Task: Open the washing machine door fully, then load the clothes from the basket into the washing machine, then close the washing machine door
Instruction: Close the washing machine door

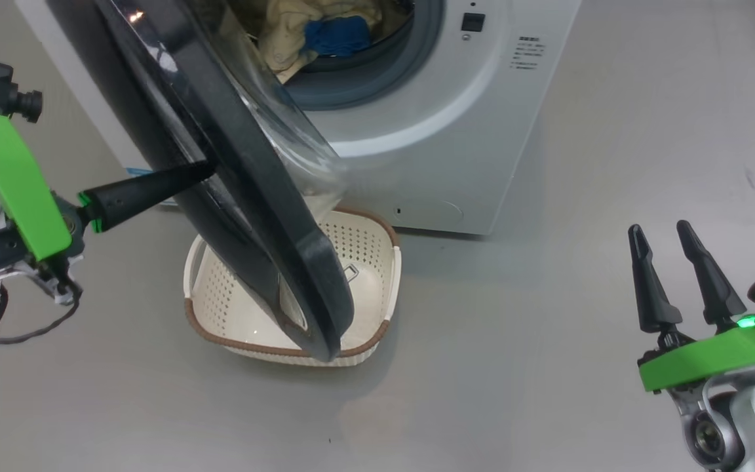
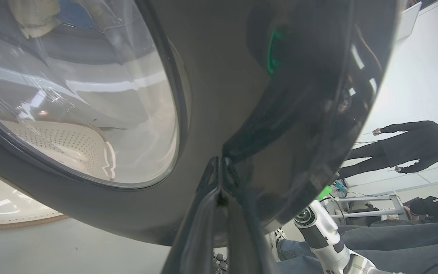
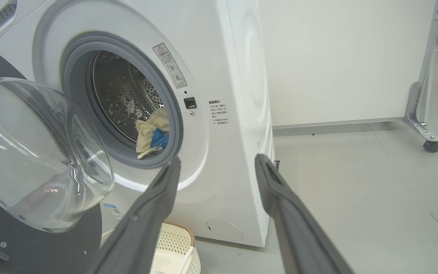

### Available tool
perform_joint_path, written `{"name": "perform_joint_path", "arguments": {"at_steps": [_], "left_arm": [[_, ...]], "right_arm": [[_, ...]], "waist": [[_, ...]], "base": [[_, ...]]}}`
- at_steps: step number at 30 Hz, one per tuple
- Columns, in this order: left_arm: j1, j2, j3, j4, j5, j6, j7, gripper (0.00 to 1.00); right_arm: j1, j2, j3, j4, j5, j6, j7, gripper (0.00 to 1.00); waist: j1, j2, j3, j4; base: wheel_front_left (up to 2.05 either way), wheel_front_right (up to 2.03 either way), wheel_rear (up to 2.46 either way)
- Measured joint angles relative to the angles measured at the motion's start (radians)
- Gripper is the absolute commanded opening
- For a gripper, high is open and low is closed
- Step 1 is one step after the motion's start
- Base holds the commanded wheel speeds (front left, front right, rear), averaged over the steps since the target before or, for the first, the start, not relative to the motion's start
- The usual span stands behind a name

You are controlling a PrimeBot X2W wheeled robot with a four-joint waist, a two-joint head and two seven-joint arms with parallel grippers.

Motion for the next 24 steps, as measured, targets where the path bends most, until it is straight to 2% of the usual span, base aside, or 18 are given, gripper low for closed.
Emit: {"name": "perform_joint_path", "arguments": {"at_steps": [11, 19, 24], "left_arm": [[-0.037, -0.022, -0.019, 0.051, 0.026, 0.0, -0.07, 0.0], [-0.028, -0.019, -0.031, 0.057, 0.025, 0.0, -0.116, 0.0], [0.051, -0.01, -0.031, 0.056, 0.024, 0.0, -0.155, 0.0]], "right_arm": [[0.0, 0.009, -0.012, -0.006, 0.0, 0.0, 0.0, 1.0], [0.003, 0.014, -0.02, -0.006, 0.0, 0.0, 0.0, 1.0], [0.007, 0.016, -0.017, -0.006, 0.0, 0.0, 0.0, 1.0]], "waist": [[0.0, 0.0, 0.014, -0.095], [0.0, 0.0, -0.001, -0.081], [0.0, 0.0, -0.018, -0.064]], "base": [[0.0, 0.0, 0.0], [0.0, 0.0, 0.0], [0.0, 0.0, 0.0]]}}
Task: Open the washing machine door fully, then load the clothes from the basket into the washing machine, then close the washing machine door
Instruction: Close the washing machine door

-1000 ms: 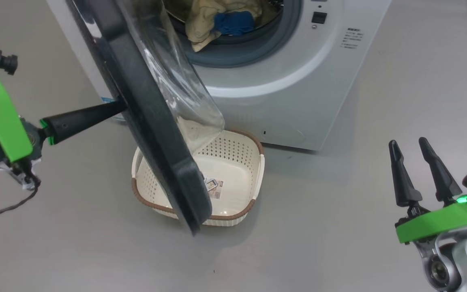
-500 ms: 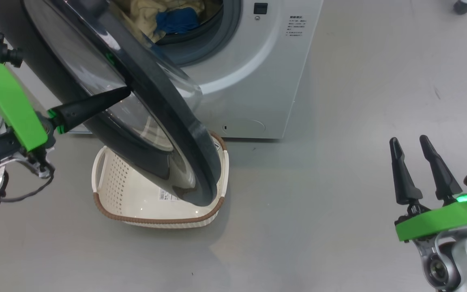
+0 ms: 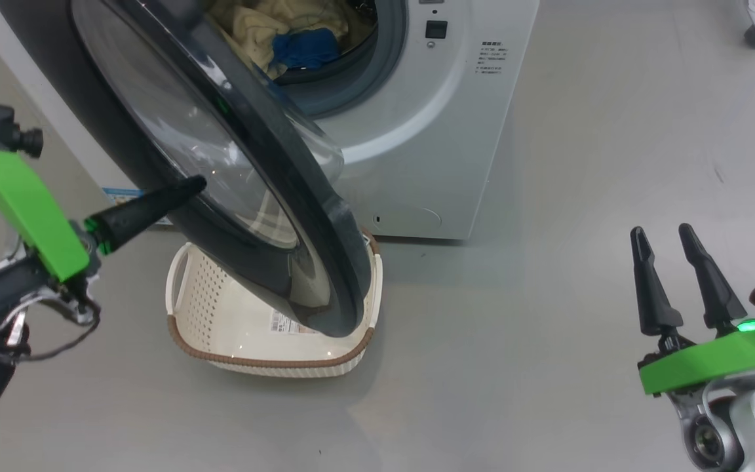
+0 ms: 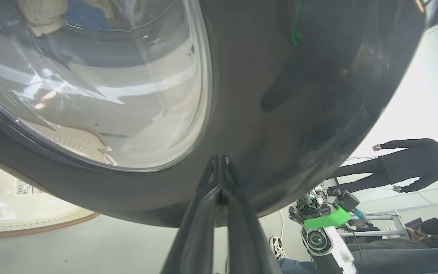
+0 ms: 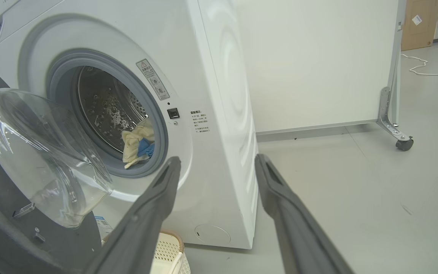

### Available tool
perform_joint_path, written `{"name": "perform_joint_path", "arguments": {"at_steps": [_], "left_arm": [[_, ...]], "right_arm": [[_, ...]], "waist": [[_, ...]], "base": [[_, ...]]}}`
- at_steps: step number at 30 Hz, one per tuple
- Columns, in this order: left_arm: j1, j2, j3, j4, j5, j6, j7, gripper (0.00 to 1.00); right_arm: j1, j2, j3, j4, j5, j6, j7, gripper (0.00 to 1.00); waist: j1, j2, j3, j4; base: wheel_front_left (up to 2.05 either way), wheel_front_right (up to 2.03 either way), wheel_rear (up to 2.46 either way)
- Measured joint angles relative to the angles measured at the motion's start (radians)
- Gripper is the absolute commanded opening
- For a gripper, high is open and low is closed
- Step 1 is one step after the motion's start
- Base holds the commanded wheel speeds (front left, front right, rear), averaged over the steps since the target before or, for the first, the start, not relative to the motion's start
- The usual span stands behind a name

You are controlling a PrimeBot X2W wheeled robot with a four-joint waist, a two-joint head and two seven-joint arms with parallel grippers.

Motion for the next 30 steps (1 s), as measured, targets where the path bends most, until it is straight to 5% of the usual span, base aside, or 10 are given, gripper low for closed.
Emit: {"name": "perform_joint_path", "arguments": {"at_steps": [5, 7, 8, 9, 10, 30], "left_arm": [[0.102, 0.011, 0.005, 0.0, 0.002, 0.0, -0.078, 0.0], [0.138, 0.015, 0.006, 0.002, 0.012, 0.0, -0.114, 0.41], [0.155, 0.016, 0.005, 0.004, 0.02, 0.0, -0.132, 0.41], [0.173, 0.019, 0.002, 0.006, 0.03, 0.0, -0.15, 0.82], [0.191, 0.022, 0.001, 0.009, 0.033, 0.0, -0.165, 1.0], [0.376, 0.025, -0.07, 0.114, 0.108, 0.0, -0.655, 1.0]], "right_arm": [[0.024, 0.0, 0.002, 0.002, 0.0, 0.0, 0.0, 1.0], [0.027, 0.0, 0.002, 0.002, 0.0, 0.0, 0.0, 1.0], [0.03, 0.0, 0.002, 0.002, 0.0, 0.0, 0.0, 1.0], [0.032, -0.001, 0.002, 0.002, 0.0, 0.0, 0.0, 1.0], [0.034, -0.001, 0.002, 0.003, 0.0, 0.0, 0.0, 1.0], [0.058, -0.005, -0.009, 0.003, 0.0, 0.0, 0.0, 1.0]], "waist": [[0.0, 0.0, -0.015, 0.013], [0.0, 0.0, -0.019, 0.017], [0.0, 0.0, -0.022, 0.018], [0.0, 0.0, -0.024, 0.02], [0.0, 0.0, -0.027, 0.021], [0.0, 0.0, -0.049, 0.014]], "base": [[0.0, 0.0, 0.0], [0.0, 0.0, 0.0], [0.0, 0.0, 0.0], [0.0, 0.0, 0.0], [0.0, 0.0, 0.0], [0.0, 0.0, 0.0]]}}
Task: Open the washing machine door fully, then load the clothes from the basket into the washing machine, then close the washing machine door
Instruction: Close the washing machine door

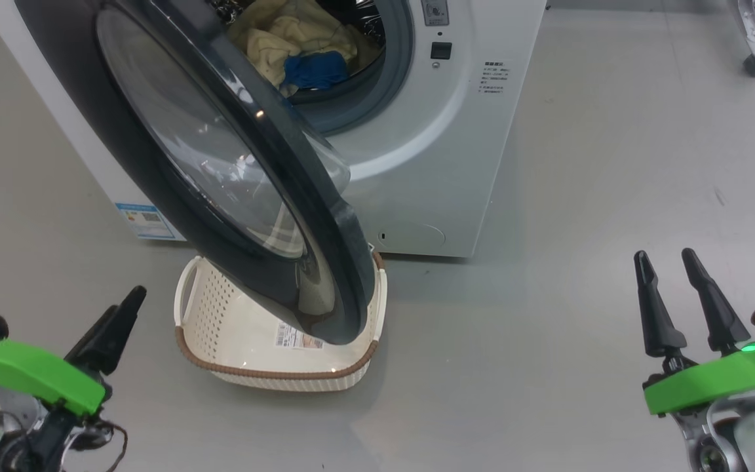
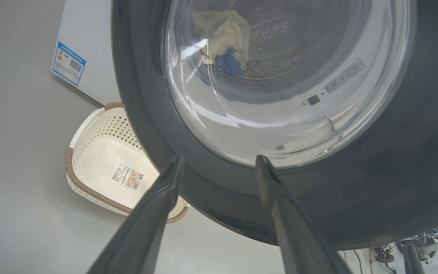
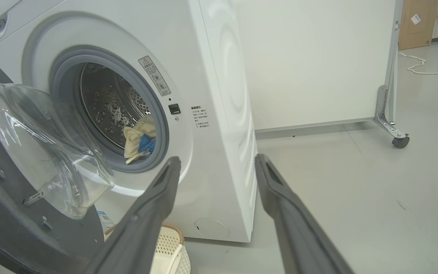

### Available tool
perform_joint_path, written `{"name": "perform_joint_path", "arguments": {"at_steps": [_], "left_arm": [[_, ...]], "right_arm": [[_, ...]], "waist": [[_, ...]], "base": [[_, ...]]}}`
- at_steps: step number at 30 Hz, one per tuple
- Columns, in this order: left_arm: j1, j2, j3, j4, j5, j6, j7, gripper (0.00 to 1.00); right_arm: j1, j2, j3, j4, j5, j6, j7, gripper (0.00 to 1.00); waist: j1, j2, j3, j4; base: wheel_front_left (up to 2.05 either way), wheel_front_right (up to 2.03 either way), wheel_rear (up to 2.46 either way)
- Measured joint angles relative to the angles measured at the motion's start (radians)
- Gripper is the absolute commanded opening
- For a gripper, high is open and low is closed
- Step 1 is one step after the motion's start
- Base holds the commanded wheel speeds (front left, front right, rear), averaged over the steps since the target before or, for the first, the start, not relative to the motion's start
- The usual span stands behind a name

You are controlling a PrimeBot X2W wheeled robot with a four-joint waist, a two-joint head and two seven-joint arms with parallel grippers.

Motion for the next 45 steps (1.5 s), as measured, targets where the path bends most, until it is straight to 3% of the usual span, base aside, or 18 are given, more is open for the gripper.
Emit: {"name": "perform_joint_path", "arguments": {"at_steps": [11, 18, 19, 20, 23, 30, 45], "left_arm": [[0.017, 0.022, -0.16, 0.068, 0.105, 0.0, -0.3, 1.0], [0.013, 0.021, -0.194, 0.122, 0.215, -0.003, -0.354, 1.0], [0.013, 0.014, -0.173, 0.128, 0.253, -0.003, -0.354, 1.0], [0.059, -0.111, 0.056, 0.081, 0.668, -0.004, -0.357, 1.0], [0.09, -0.139, 0.097, 0.063, 0.761, -0.005, -0.357, 1.0], [0.124, -0.198, 0.159, 0.034, 0.888, -0.007, -0.357, 1.0], [0.148, -0.241, 0.203, 0.059, 0.931, -0.007, -0.357, 1.0]], "right_arm": [[0.017, 0.0, -0.008, 0.002, 0.0, 0.0, 0.0, 1.0], [0.017, 0.0, -0.01, 0.005, 0.001, 0.0, 0.0, 1.0], [0.017, 0.0, -0.01, 0.006, 0.001, 0.0, 0.0, 1.0], [0.018, -0.002, -0.018, 0.012, 0.001, 0.0, 0.0, 1.0], [0.018, -0.002, -0.019, 0.012, 0.001, 0.0, 0.0, 1.0], [0.019, -0.005, -0.023, 0.011, 0.001, 0.0, 0.0, 1.0], [0.017, -0.005, -0.026, 0.015, 0.001, 0.0, 0.0, 1.0]], "waist": [[0.0, 0.0, -0.003, 0.001], [0.0, 0.0, -0.008, 0.005], [0.0, 0.0, -0.009, 0.006], [0.0, 0.0, -0.013, 0.002], [0.0, 0.0, -0.014, 0.0], [0.0, 0.0, -0.003, -0.003], [0.0, 0.0, 0.016, -0.011]], "base": [[0.0, 0.0, 0.0], [0.0, 0.0, 0.0], [0.0, 0.0, 0.0], [0.0, 0.0, 0.0], [0.0, 0.0, 0.0], [0.0, 0.0, 0.0], [0.0, 0.0, 0.0]]}}
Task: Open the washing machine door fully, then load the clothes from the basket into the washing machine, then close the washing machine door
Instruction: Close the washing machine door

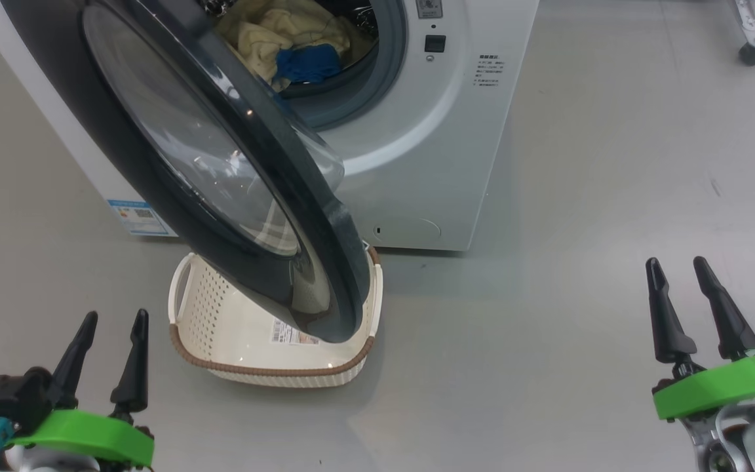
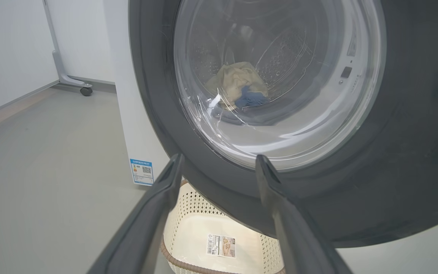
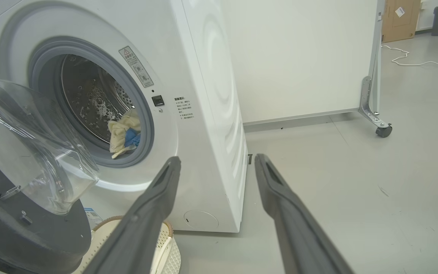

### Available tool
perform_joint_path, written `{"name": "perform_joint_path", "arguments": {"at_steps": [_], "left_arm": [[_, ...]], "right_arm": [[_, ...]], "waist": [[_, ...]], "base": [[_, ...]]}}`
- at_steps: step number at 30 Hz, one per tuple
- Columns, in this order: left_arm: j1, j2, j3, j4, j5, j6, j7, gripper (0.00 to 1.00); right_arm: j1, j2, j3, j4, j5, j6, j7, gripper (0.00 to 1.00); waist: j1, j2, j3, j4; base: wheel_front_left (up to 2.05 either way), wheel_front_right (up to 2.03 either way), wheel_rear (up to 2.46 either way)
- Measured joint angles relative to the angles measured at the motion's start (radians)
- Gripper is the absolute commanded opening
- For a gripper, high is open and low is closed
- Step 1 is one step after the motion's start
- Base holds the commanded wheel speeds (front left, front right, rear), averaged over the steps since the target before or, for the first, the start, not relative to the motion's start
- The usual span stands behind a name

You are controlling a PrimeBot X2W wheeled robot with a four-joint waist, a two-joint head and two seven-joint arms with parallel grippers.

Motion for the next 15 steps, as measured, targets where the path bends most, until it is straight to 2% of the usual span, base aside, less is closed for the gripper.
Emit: {"name": "perform_joint_path", "arguments": {"at_steps": [6, 7, 8, 9, 10, 11, 12, 15], "left_arm": [[0.0, -0.004, 0.001, -0.002, 0.002, 0.0, 0.0, 1.0], [0.0, -0.006, 0.001, -0.003, 0.003, 0.0, 0.0, 1.0], [0.001, -0.009, 0.001, -0.006, 0.01, 0.0, 0.0, 1.0], [0.001, -0.011, 0.001, -0.007, 0.01, 0.0, 0.0, 1.0], [0.001, -0.013, 0.001, -0.009, 0.01, 0.0, 0.0, 1.0], [0.002, -0.016, 0.004, -0.012, 0.01, 0.0, 0.0, 1.0], [0.003, -0.019, 0.009, -0.016, 0.01, 0.0, 0.0, 1.0], [0.017, -0.028, 0.02, -0.029, 0.01, 0.0, 0.0, 1.0]], "right_arm": [[-0.001, 0.0, 0.0, 0.002, 0.0, 0.0, 0.0, 0.98], [-0.001, 0.0, 0.001, 0.002, 0.0, 0.0, 0.0, 0.85], [-0.002, 0.001, 0.001, 0.003, 0.0, 0.0, 0.0, 0.49], [-0.002, 0.002, 0.001, 0.005, 0.0, 0.0, 0.0, 0.34], [-0.003, 0.003, 0.001, 0.008, -0.001, 0.0, 0.0, 0.1], [-0.003, 0.005, 0.001, 0.009, -0.001, 0.0, 0.0, 0.1], [-0.003, 0.007, 0.002, 0.009, -0.001, 0.0, 0.0, 0.0], [-0.008, 0.011, 0.017, 0.014, -0.001, 0.0, 0.0, 0.0]], "waist": [[0.0, 0.0, -0.004, 0.006], [0.0, 0.0, -0.006, 0.008], [0.0, 0.0, -0.008, 0.012], [0.0, 0.0, -0.008, 0.015], [0.0, 0.0, -0.009, 0.018], [0.0, 0.0, -0.01, 0.021], [0.0, 0.0, -0.011, 0.024], [0.0, 0.0, -0.014, 0.034]], "base": [[0.0, 0.0, 0.0], [0.0, 0.0, 0.0], [0.0, 0.0, 0.0], [0.0, 0.0, 0.0], [0.0, 0.0, 0.0], [0.0, 0.0, 0.0], [0.0, 0.0, 0.0], [0.0, 0.0, 0.0]]}}
